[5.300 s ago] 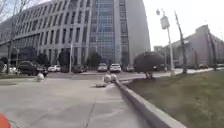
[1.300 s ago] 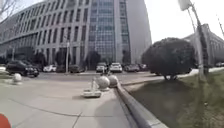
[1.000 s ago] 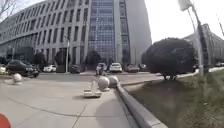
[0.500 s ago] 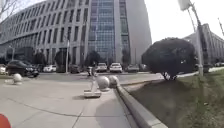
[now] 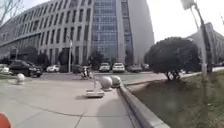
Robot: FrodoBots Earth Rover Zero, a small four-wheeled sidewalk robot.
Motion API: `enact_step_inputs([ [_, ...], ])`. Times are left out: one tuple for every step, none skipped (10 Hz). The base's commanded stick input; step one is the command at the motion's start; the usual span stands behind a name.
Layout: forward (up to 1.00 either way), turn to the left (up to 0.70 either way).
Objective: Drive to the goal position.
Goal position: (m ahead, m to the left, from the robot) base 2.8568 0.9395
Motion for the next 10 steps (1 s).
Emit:
enact_step_inputs([
  [0.00,0.70],
  [0.00,0.70],
  [0.00,0.70],
  [0.00,0.33],
  [0.00,0.00],
  [0.00,0.00],
  [0.00,0.00],
  [0.00,0.00],
  [0.00,0.00],
  [0.04,0.00],
])
